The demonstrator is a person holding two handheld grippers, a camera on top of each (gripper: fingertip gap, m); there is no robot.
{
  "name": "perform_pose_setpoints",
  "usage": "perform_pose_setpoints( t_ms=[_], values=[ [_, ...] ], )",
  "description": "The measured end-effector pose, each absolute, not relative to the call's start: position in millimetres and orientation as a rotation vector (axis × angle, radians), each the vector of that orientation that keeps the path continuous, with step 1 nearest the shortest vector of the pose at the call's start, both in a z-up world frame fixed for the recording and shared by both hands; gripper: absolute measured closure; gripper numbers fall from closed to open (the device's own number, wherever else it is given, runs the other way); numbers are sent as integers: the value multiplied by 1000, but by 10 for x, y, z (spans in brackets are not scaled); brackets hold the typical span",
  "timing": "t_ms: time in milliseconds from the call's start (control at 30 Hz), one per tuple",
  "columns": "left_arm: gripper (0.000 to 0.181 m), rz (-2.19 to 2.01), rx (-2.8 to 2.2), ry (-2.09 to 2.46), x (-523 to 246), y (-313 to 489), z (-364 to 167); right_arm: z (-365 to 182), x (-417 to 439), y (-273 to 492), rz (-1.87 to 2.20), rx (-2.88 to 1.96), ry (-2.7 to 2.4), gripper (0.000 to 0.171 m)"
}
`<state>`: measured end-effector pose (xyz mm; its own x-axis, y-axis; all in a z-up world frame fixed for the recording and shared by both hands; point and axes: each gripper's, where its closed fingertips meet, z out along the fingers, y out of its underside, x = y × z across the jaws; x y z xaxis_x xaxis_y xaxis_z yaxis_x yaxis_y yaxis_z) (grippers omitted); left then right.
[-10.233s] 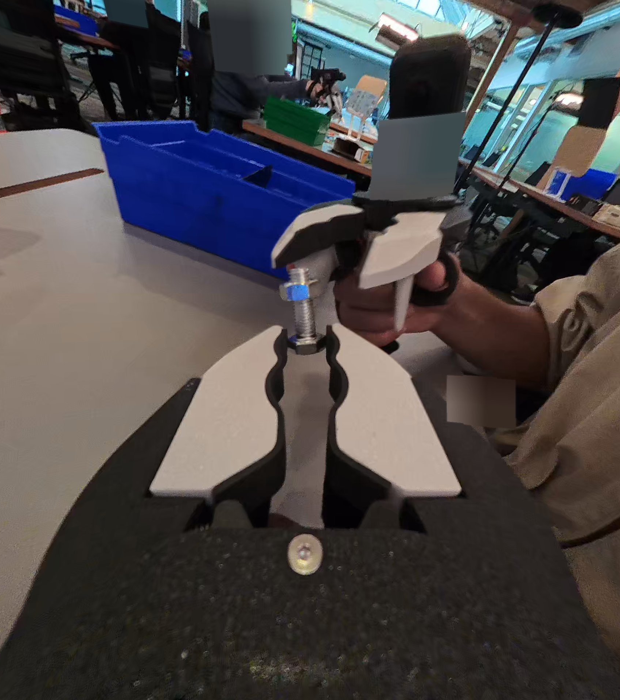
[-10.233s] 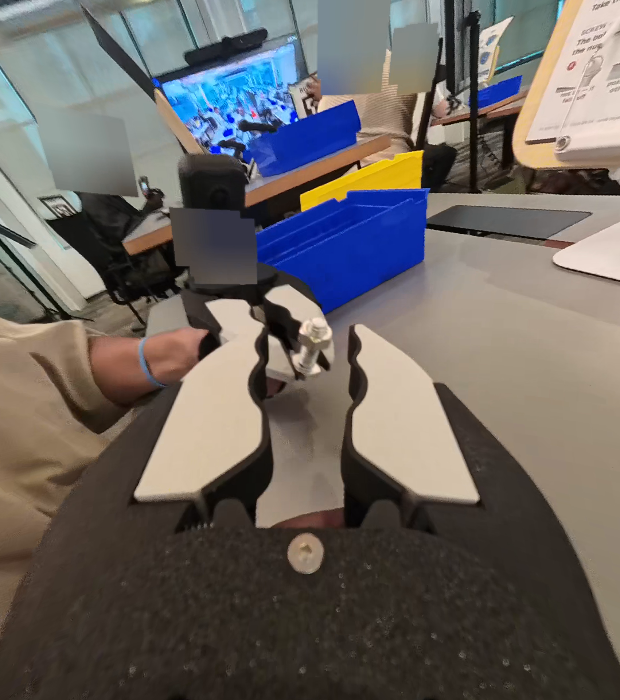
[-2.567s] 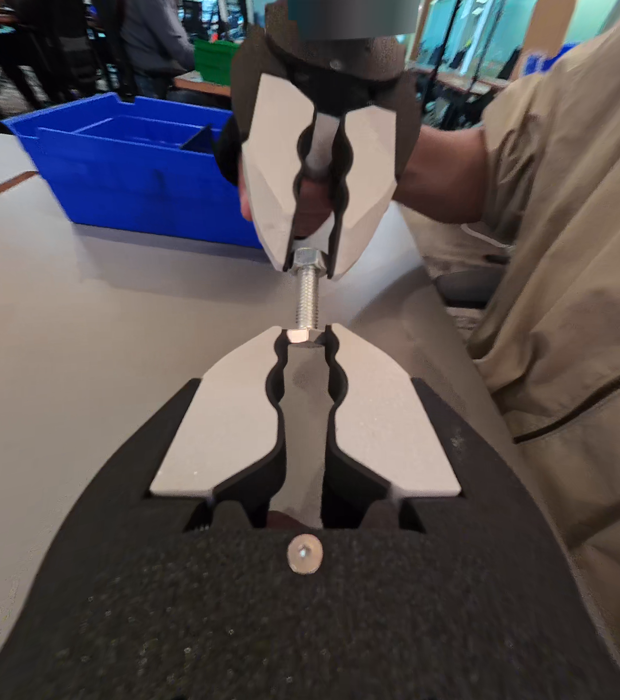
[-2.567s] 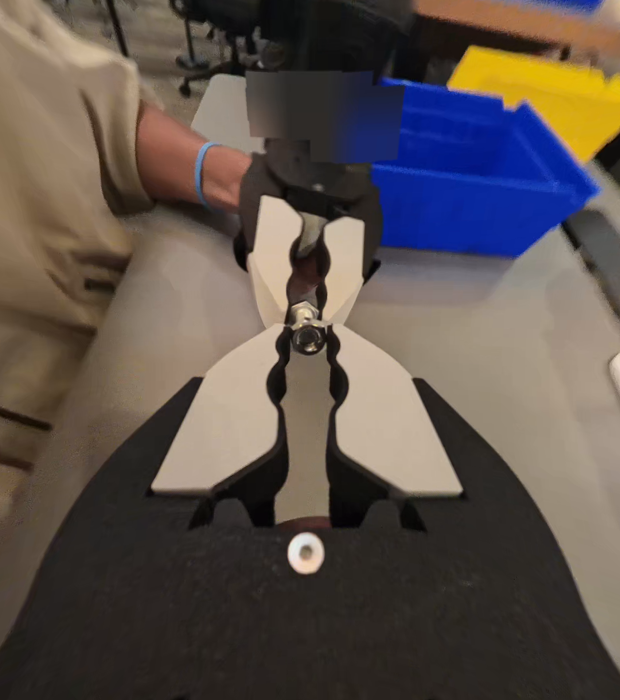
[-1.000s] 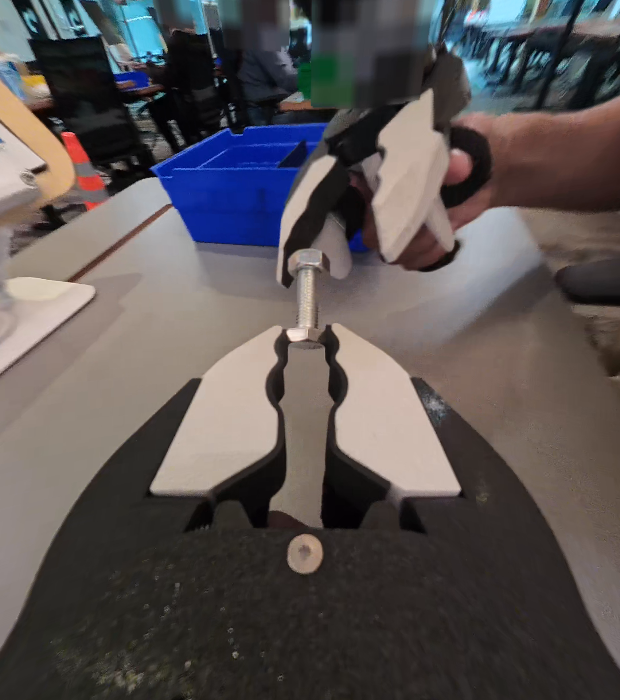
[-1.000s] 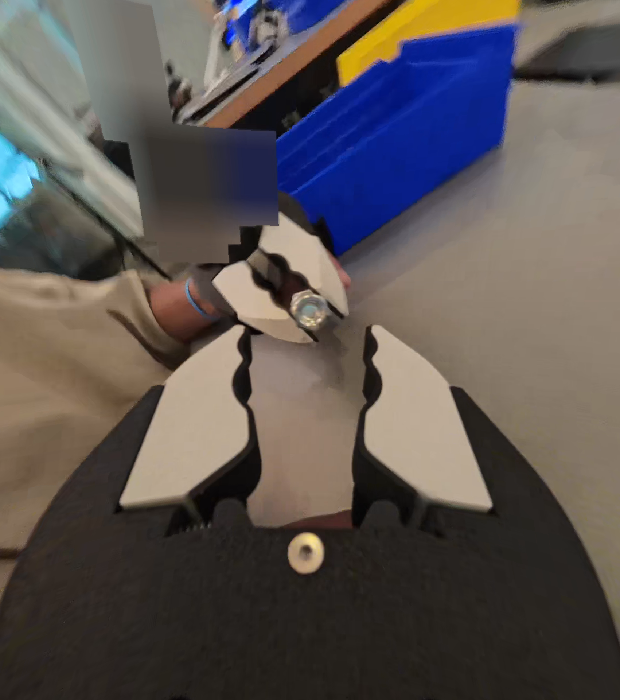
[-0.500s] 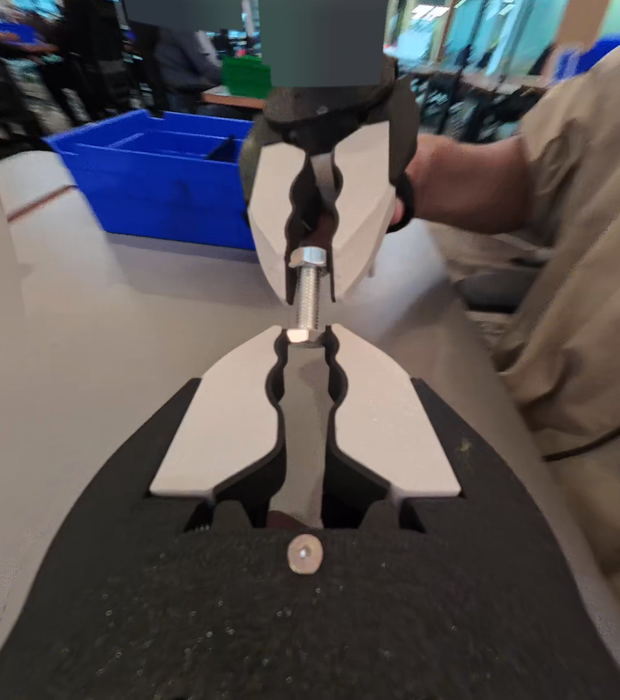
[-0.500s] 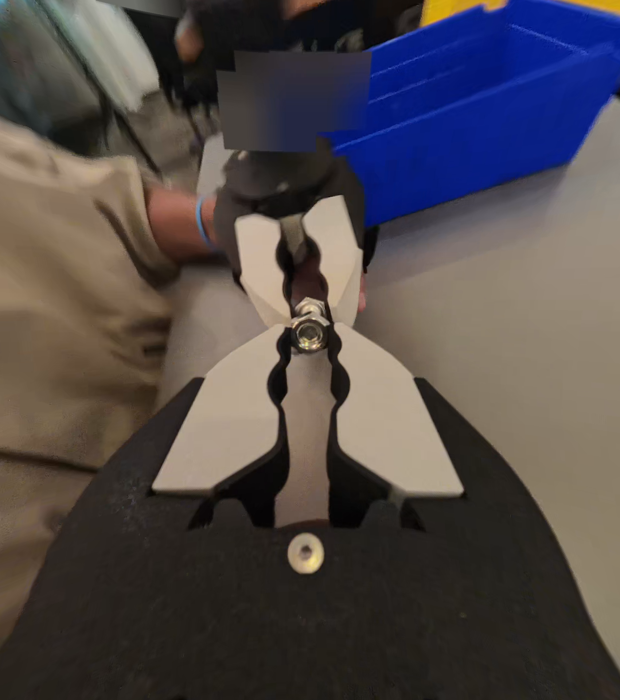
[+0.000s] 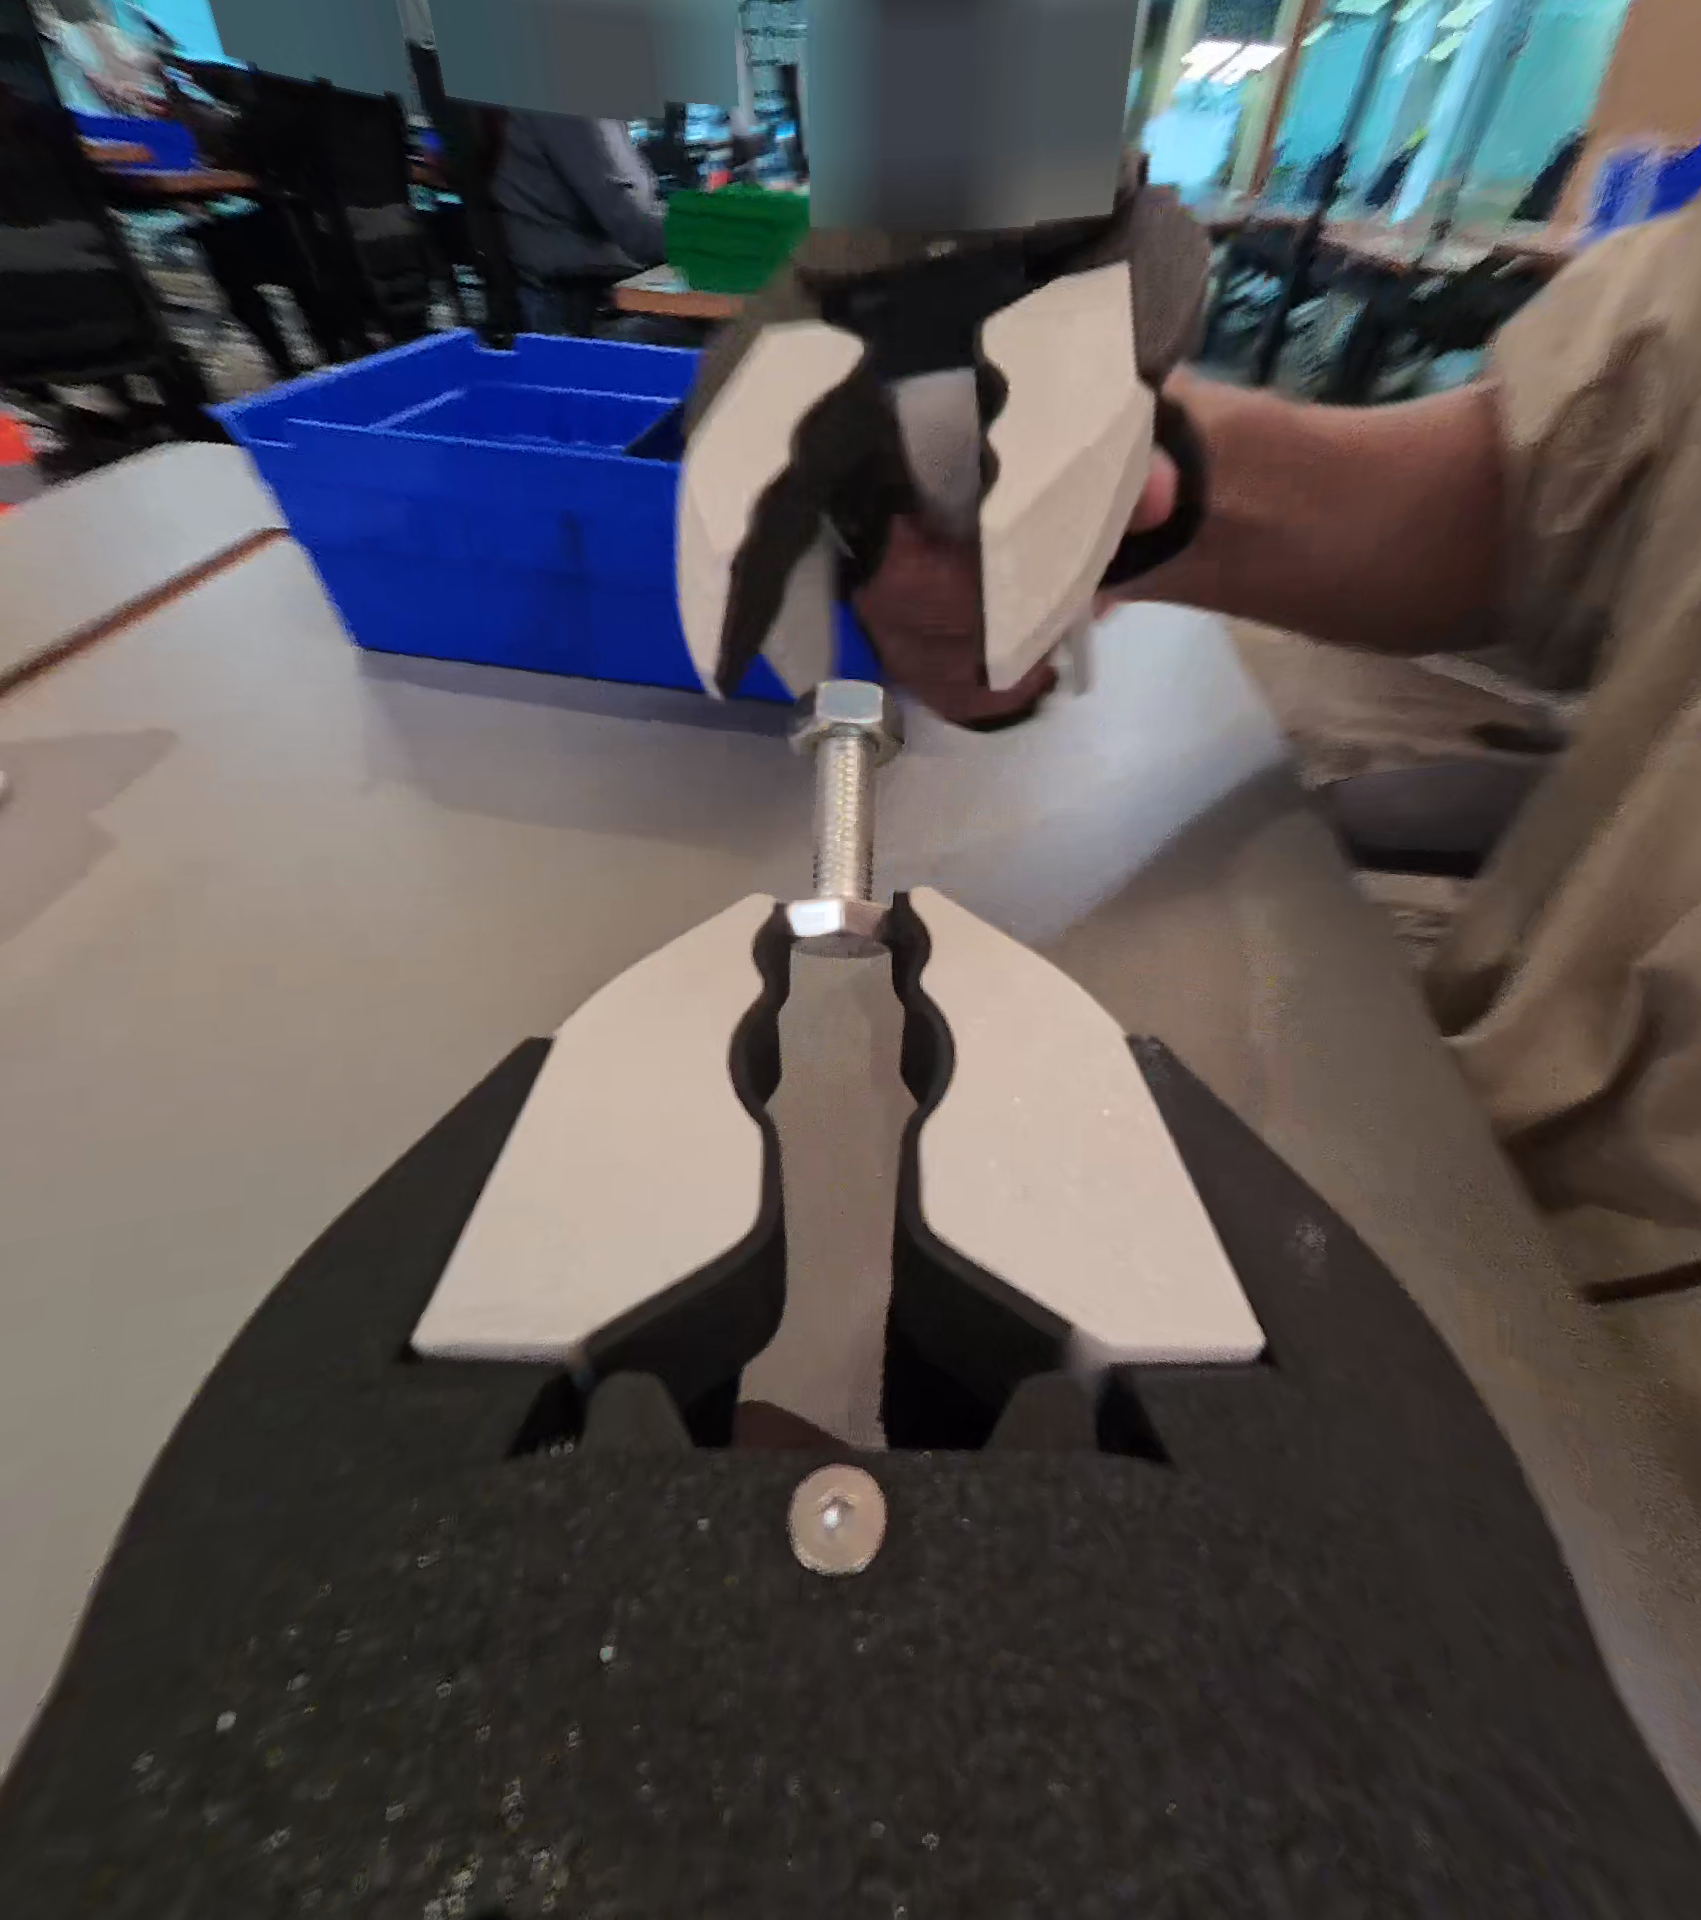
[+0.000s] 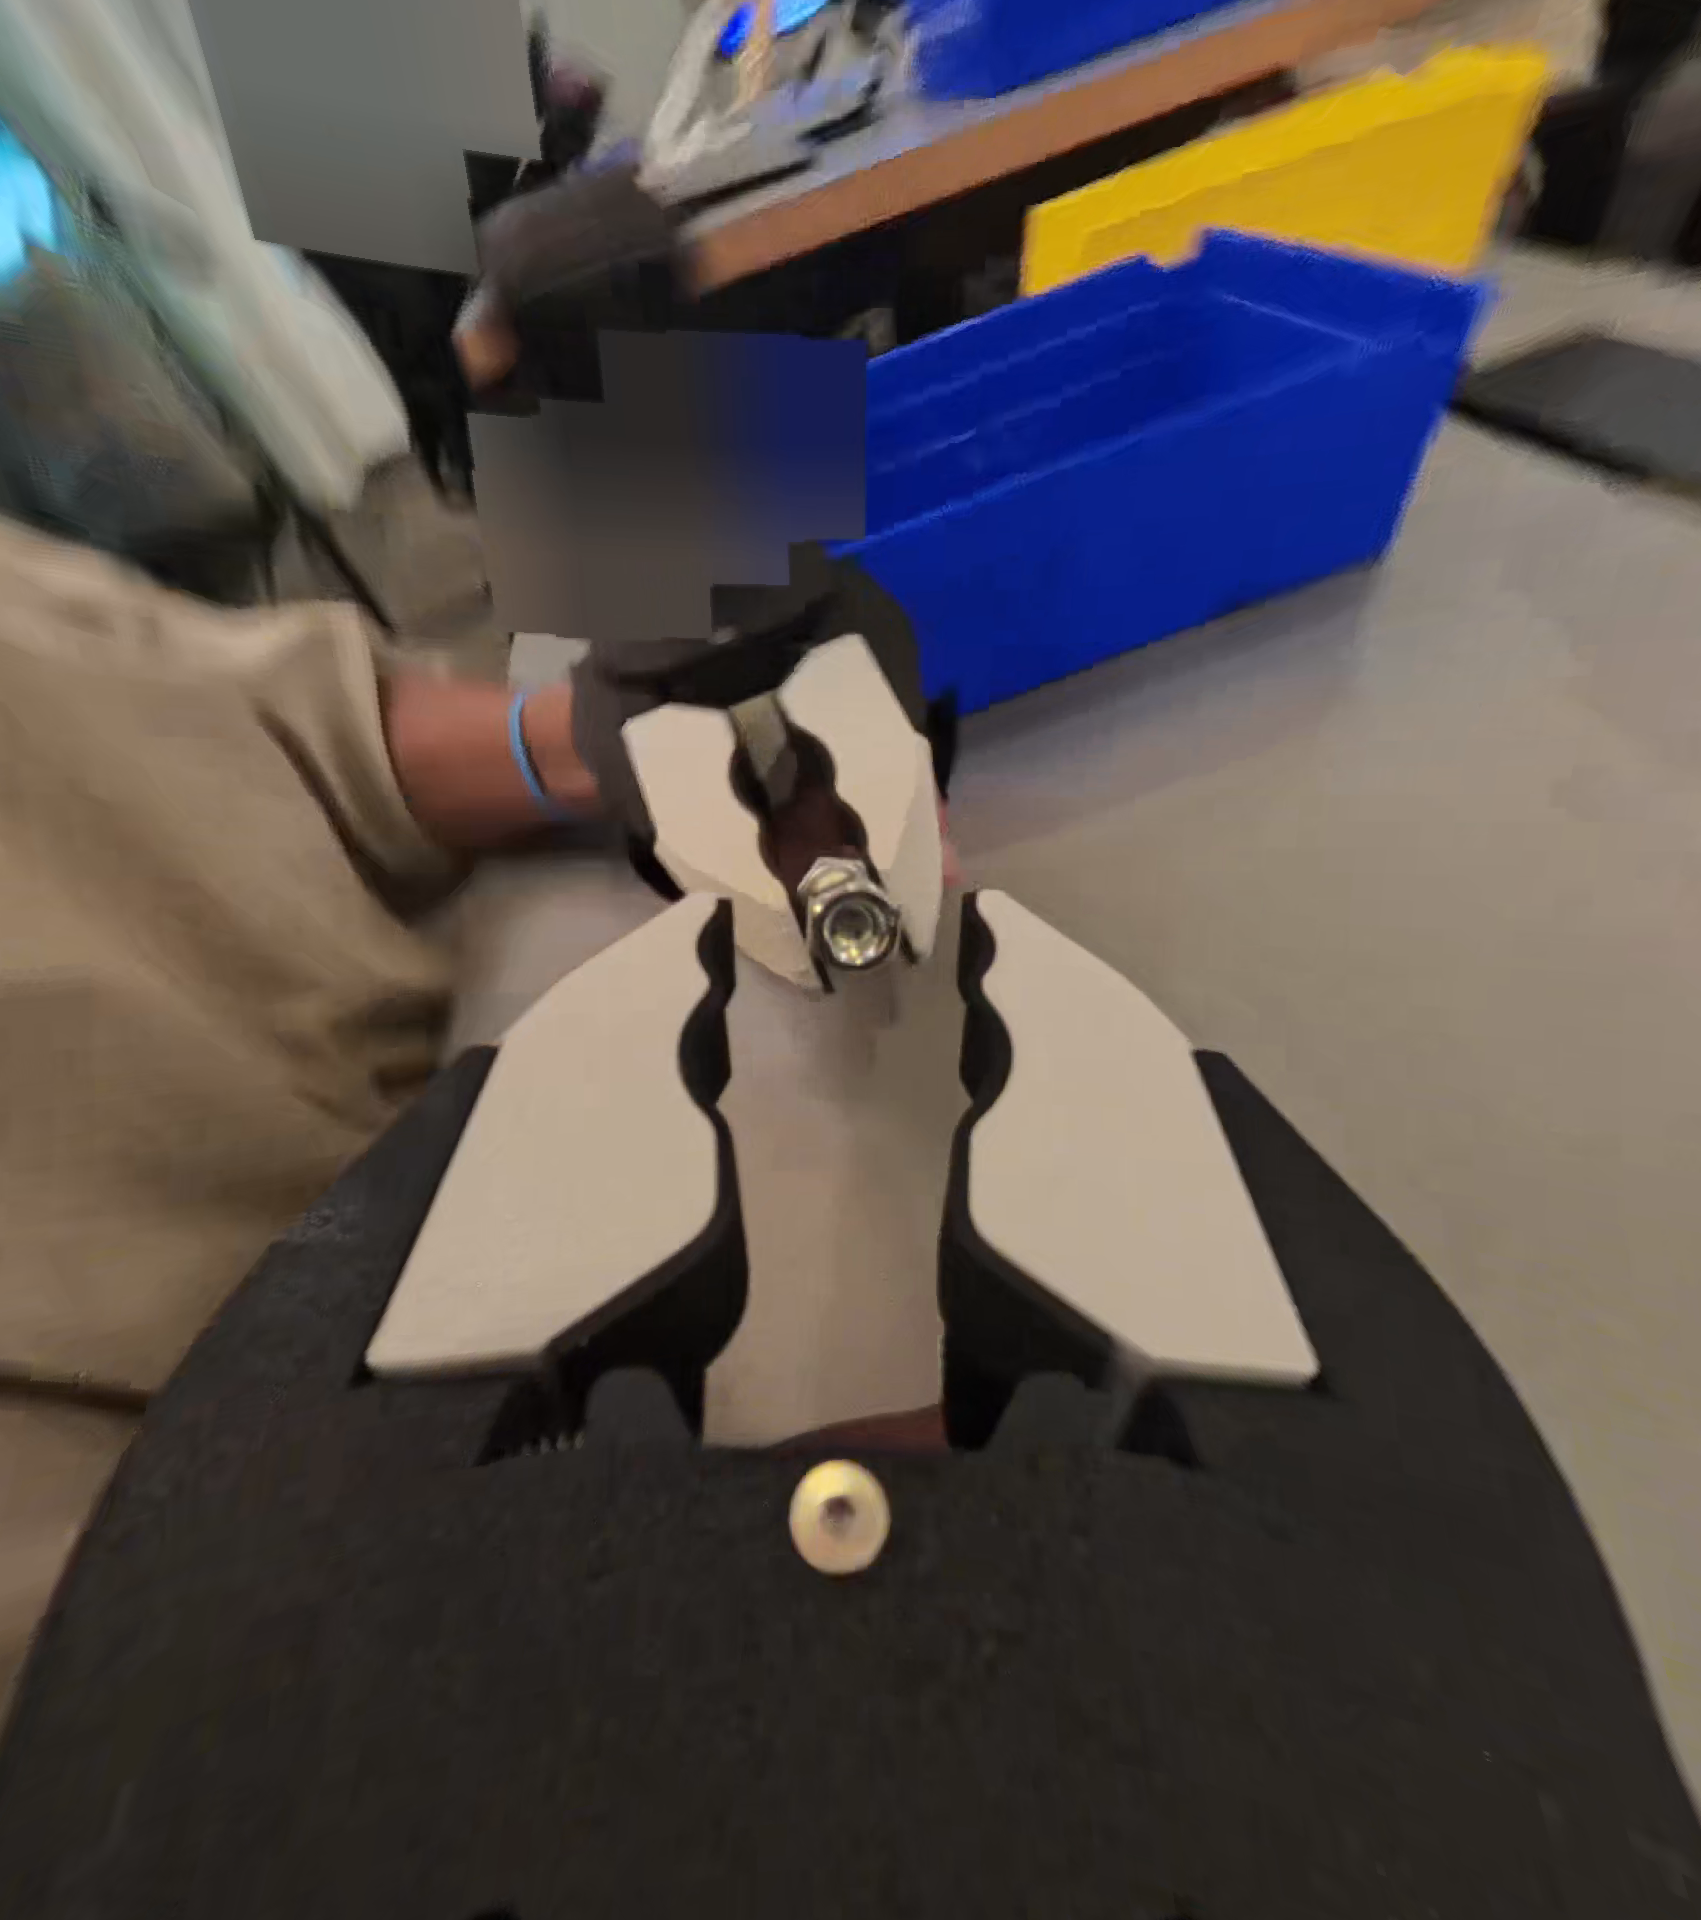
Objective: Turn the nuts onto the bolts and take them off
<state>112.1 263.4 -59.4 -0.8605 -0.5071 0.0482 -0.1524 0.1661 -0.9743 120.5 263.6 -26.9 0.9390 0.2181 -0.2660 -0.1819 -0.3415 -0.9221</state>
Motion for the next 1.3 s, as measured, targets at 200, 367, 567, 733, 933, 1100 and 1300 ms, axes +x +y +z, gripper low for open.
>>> perform_pose_setpoints(
  t_ms=[200, 367, 567, 733, 933, 1100, 1300],
  values=[
    [163, -1475, -563, 2136, 1222, 2700, -723, -463, 1207, 2690, 890, -1706, 536, 137],
    [163, -1469, -546, 2146, 1197, 2666, -729, -508, 1124, 2730, 858, -1762, 492, 152],
    [163, -1823, -621, 2203, 1034, 2590, -571, -401, 1010, 2687, 524, -1947, -49, 151],
    [163, -2005, -604, 2303, 853, 2454, -565, -460, 918, 2535, 150, -2058, -720, 152],
    [163, -2071, -639, 2263, 882, 2473, -525, -397, 982, 2585, 106, -2039, -752, 146],
    [163, -1951, -655, 2181, 1025, 2600, -504, -245, 1069, 2647, 366, -1898, -262, 125],
    [163, -1610, -610, 2151, 1198, 2738, -647, -450, 1207, 2688, 718, -1780, 390, 136]
  ],
)
